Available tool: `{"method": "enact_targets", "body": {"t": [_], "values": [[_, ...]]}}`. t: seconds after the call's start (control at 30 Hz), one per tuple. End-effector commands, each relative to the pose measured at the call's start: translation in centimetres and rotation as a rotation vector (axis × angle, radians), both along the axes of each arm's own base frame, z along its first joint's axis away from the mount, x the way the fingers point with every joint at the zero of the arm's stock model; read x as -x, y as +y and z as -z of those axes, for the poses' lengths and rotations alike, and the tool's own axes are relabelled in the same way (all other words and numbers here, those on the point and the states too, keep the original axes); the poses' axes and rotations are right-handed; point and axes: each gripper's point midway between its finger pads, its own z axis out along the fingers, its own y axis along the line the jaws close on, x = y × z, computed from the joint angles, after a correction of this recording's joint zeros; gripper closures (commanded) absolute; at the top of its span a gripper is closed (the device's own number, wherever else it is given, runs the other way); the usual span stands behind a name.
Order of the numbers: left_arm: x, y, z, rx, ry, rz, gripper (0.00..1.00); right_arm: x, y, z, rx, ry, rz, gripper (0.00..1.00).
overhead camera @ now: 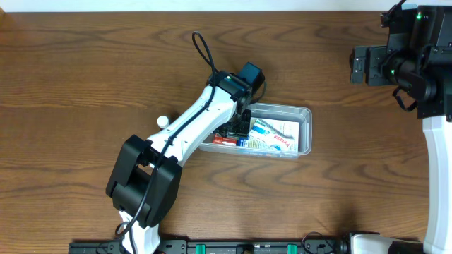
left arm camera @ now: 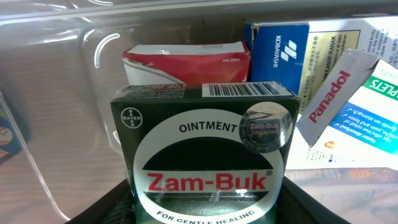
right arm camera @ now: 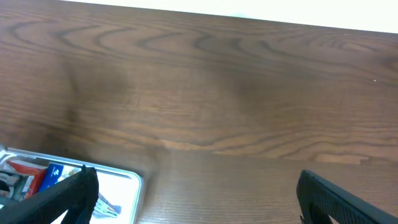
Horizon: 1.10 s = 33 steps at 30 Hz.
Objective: Pack container
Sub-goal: 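Lower the Zam-Buk box into the container beside the red box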
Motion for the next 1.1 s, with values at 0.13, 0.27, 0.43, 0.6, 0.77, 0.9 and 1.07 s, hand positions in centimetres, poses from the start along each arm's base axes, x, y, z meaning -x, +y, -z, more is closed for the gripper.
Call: {"method": "enact_targets", "body": {"t": [0.13, 0.27, 0.43, 0.6, 0.77, 0.9, 1.07], "values": [[0.0, 0.4, 0.5, -0.024, 0.004, 0.011, 0.41, 0.0, -0.3, 0.0, -0.006, 0.0, 0.023, 0.01], [0.0, 0.4, 0.5, -0.024, 0.004, 0.011, 0.41, 0.0, -0.3, 0.0, -0.006, 0.0, 0.023, 0.01], [0.0, 0.4, 0.6, -0.024, 0.005, 0.011, 0.41, 0.0, -0.3, 0.0, -0.006, 0.0, 0.023, 0.01], [0.0, 0.4, 1.3, -0.033, 0.019, 0.01, 0.41, 0.0, -0.3, 0.0, -0.006, 0.0, 0.023, 0.01], [0.3, 0.4, 2.3, -0.043, 0.046, 0.008, 0.41, 0.0, -0.3, 0.0, -0.006, 0.0, 0.023, 0.01], [0.3, 0.4, 2.4, -0.044, 0.049, 0.007, 0.41, 0.0, -0.3, 0.0, -0.006, 0.0, 0.023, 0.01], [0.3, 0.4, 2.4, -0.044, 0.05, 0.008, 0.29, 0.0, -0.3, 0.0, -0.006, 0.0, 0.023, 0.01]]}}
